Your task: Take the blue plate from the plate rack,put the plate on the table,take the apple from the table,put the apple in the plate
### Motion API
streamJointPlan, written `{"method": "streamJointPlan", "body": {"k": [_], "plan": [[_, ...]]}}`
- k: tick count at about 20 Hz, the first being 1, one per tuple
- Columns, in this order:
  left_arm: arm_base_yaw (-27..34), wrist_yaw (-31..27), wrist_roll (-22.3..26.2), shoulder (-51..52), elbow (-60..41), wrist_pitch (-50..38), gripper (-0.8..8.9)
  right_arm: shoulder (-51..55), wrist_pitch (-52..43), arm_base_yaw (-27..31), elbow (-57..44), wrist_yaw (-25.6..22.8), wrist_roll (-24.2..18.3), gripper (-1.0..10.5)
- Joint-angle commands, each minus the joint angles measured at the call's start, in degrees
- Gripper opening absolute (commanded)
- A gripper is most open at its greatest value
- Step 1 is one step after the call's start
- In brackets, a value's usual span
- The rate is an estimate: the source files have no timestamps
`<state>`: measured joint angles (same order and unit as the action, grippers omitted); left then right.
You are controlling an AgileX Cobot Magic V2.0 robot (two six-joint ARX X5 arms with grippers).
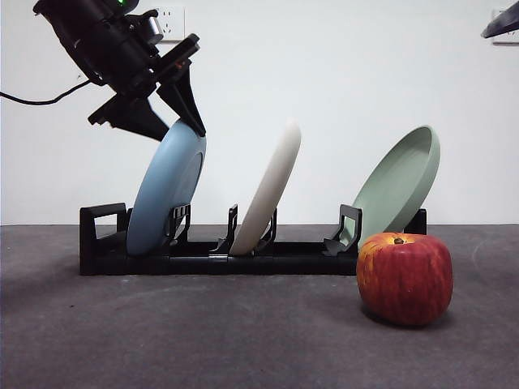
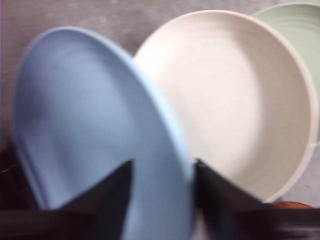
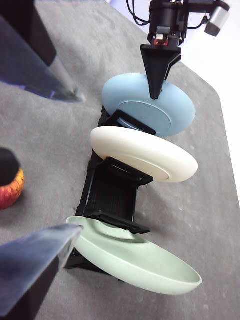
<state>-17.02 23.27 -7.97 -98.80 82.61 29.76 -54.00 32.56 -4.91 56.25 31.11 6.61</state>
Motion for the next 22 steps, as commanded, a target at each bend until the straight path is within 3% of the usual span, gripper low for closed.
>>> {"method": "streamJointPlan", "body": {"k": [1,5,8,11,13,17,22], "plan": [[0.13,2.8,0.7,0.0,0.33,-0.5,-0.09,0.0,-0.35,-0.04,0.17,0.04,-0.02,4.1],[0.11,10.93,0.52,0.24,6.84,5.49,-0.09,0.0,-0.35,-0.04,0.17,0.04,-0.02,4.1],[0.11,14.88,0.85,0.31,17.79,15.41,-0.09,0.0,-0.37,-0.04,0.17,0.04,-0.02,4.1],[-0.57,14.16,6.88,1.6,28.33,27.54,-0.09,0.0,-0.37,-0.02,0.17,0.04,-0.04,4.1],[-1.92,10.97,10.45,3.74,33.09,34.51,-0.09,0.0,-0.37,-0.02,0.17,0.04,-0.04,4.1],[-8.48,-2.67,14.38,11.26,34.4,42.73,-0.09,0.0,-0.37,-0.02,0.17,0.07,-0.04,4.1],[-20.39,-15.76,13.33,17.68,33.88,49.92,-0.09,0.0,-0.35,-0.02,0.17,0.04,-0.04,4.1]]}}
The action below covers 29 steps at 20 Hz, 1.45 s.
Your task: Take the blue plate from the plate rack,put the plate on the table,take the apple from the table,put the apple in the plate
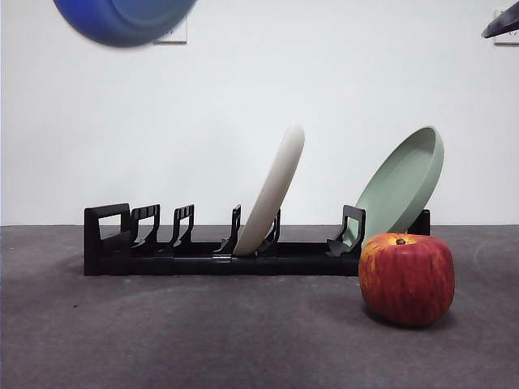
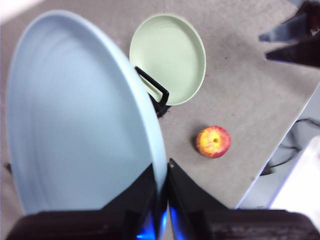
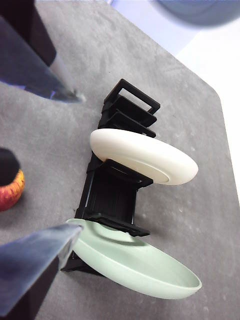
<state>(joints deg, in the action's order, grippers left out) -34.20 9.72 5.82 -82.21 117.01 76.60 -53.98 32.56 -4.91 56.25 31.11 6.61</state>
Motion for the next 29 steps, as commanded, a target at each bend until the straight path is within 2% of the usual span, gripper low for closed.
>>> {"method": "streamJointPlan", "body": {"k": [1,2,5,7,9,11,14,17,23,25,26,27,28,29], "plan": [[-6.05,-3.43,-1.36,2.21,-1.51,3.06,-0.09,-0.02,-0.37,-0.02,0.17,0.04,-0.04,4.1],[-9.25,-5.53,-2.47,3.1,-3.21,3.08,-0.08,-0.02,-0.37,-0.02,0.17,0.04,-0.04,4.1],[-19.96,-18.56,-9.68,5.46,-12.11,3.04,-0.09,-0.02,-0.37,-0.02,0.17,0.04,-0.04,4.1],[-26.45,-24.96,-14.67,6.05,-19.58,1.49,-0.09,0.02,-0.35,-0.02,0.17,0.04,-0.04,4.1],[-31.8,-28.83,-17.86,6.25,-27.96,-3.65,-0.09,0.02,-0.33,-0.02,0.17,0.04,-0.04,4.1],[-35.3,-30.05,-19.63,6.23,-36.85,-11.85,-0.09,0.02,-0.33,-0.02,0.17,0.04,-0.04,4.1],[-37.42,-30.47,-19.74,5.22,-49.33,-24.85,-0.09,0.04,-0.31,-0.02,0.17,0.04,-0.04,4.1],[-37.27,-30.62,-17.81,1.42,-56.5,-32.41,-0.09,0.04,-0.33,-0.02,0.17,0.04,-0.04,4.1],[-36.79,-35.06,-6.51,-12.31,-58.69,-41.7,-0.09,0.04,-0.35,-0.02,0.17,-0.13,-0.02,4.1],[-36.61,-34.53,-5.77,-16.35,-58.69,-43.69,0.03,0.04,-0.33,-0.02,0.17,-0.04,-0.04,4.1],[-36.46,-33.42,-5.75,-17.55,-58.69,-44.04,0.44,0.04,-0.26,-0.04,0.17,0.11,-0.04,4.1],[-36.3,-31.93,-5.77,-17.86,-58.69,-44.0,1.54,0.04,0.11,-0.04,0.17,0.24,-0.02,4.1],[-36.2,-30.29,-5.79,-17.81,-58.69,-44.04,3.34,0.04,1.03,-0.04,0.17,0.31,-0.04,4.1],[-36.2,-30.4,-6.36,-17.46,-58.66,-44.02,4.36,0.02,2.03,-0.09,0.17,0.31,-0.13,4.1]]}}
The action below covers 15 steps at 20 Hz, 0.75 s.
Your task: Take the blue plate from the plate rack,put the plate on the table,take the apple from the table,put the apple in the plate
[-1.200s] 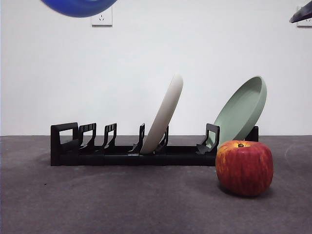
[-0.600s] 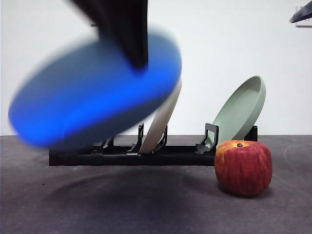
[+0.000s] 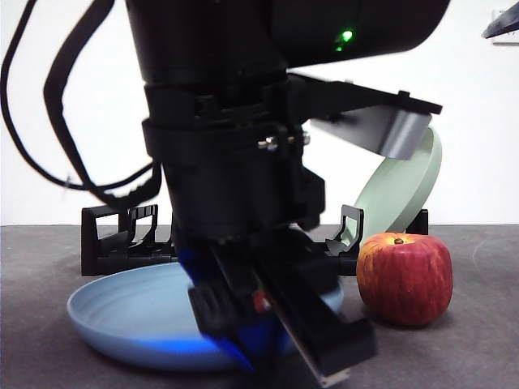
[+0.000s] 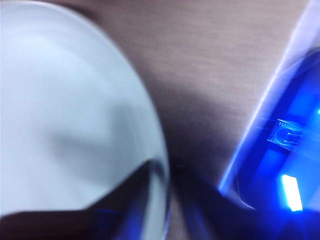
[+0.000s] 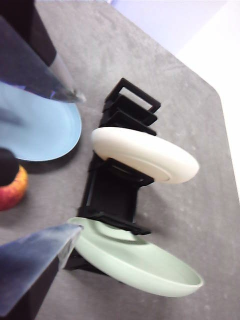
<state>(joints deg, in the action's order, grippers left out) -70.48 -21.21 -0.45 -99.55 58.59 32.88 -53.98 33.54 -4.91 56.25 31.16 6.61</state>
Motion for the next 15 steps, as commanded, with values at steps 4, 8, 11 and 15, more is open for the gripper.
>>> {"method": "streamJointPlan", "body": {"k": [4,8,11,15], "plan": [[1.75,0.15,-3.04,5.18,1.77,0.39,4.53,-0.02,5.51,-1.44,0.17,0.24,-3.74,4.2],[4.13,-0.26,-4.02,18.6,6.67,0.55,4.4,-0.48,7.43,-5.62,0.17,-0.22,-5.51,4.4],[6.82,-1.64,-3.8,28.74,12.28,1.09,4.4,-2.45,9.14,-10.45,0.17,-6.34,-6.12,5.5],[11.04,-3.15,-2.27,39.47,21.97,3.28,4.39,-8.31,10.47,-17.53,0.17,-15.28,-6.88,5.5]]}}
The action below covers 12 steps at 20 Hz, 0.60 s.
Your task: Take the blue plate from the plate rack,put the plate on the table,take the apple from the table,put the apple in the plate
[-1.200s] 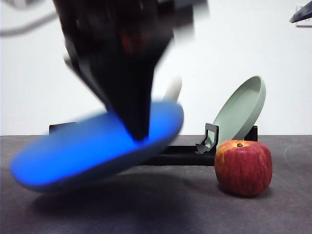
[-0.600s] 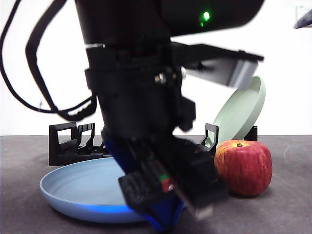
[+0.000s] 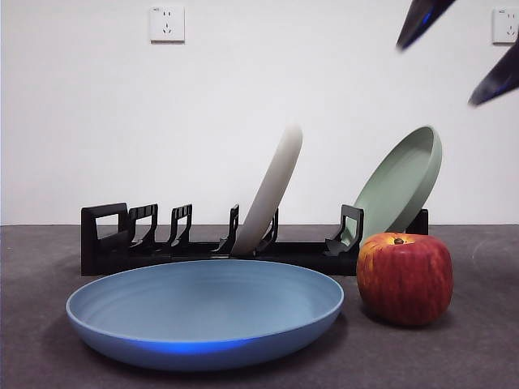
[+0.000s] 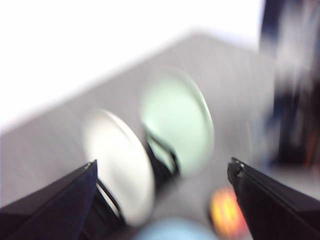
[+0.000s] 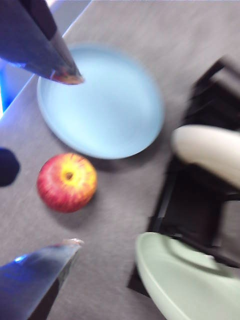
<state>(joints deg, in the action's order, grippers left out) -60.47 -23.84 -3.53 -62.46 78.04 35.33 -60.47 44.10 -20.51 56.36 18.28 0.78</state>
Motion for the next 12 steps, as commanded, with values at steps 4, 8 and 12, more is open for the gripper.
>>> {"method": "streamJointPlan", "body": {"k": [4,8,12], "plan": [[2.95,-1.73,1.09,7.61,10.4,4.66,4.39,-10.29,-0.11,-9.75,0.07,-13.42,-1.77,5.4],[2.99,-4.9,1.9,9.44,12.59,9.27,4.39,-20.17,-2.03,-13.46,0.07,-15.69,-2.86,5.4],[3.1,-7.54,1.86,9.53,12.59,14.27,4.39,-28.09,-4.46,-13.81,0.07,-15.89,-2.89,5.4]]}}
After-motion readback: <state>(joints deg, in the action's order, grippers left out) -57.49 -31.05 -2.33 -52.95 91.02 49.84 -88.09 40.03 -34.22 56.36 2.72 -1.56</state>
